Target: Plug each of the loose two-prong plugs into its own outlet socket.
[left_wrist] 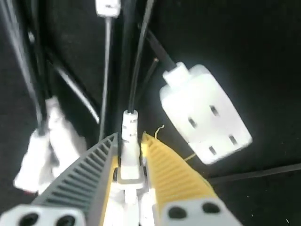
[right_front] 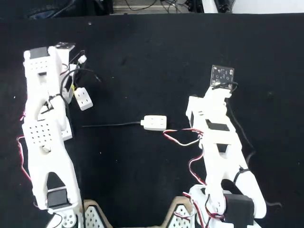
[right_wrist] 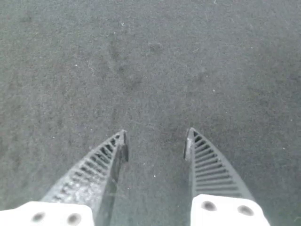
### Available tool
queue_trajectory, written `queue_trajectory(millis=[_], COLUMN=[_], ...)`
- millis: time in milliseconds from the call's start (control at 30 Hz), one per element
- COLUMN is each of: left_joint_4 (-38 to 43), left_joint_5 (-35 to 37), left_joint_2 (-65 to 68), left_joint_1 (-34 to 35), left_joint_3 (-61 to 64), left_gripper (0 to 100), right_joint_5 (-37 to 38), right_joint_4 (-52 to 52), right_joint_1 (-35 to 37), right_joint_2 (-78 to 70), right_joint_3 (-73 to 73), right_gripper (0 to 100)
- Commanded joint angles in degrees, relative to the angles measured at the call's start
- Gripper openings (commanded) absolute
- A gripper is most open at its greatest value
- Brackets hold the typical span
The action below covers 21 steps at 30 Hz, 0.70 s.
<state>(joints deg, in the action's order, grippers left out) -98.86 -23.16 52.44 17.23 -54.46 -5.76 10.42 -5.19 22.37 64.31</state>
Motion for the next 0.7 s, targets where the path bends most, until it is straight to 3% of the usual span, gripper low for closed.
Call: queue_trajectory(millis=[0, 200, 367, 667], left_joint_4=[-2.11, -2.11, -2.11, 0.18], left_joint_5=[0.62, 0.70, 4.57, 5.01], left_joint_2=[-4.92, -14.59, -28.04, -53.98], left_joint_1=[0.84, 1.63, -1.19, -18.77], left_joint_3=[-8.04, -3.38, 9.54, 41.19], left_gripper=[3, 3, 3, 3], right_joint_5=[-0.44, -0.44, -0.44, -4.13], right_joint_4=[0.00, 0.00, 0.09, 0.26], right_joint_1=[0.97, 0.79, 0.62, -5.27], right_joint_2=[2.51, 2.59, 2.68, 5.49], right_joint_3=[-1.98, -1.98, -1.98, -1.54], right_gripper=[18.9, 18.8, 18.8, 18.8])
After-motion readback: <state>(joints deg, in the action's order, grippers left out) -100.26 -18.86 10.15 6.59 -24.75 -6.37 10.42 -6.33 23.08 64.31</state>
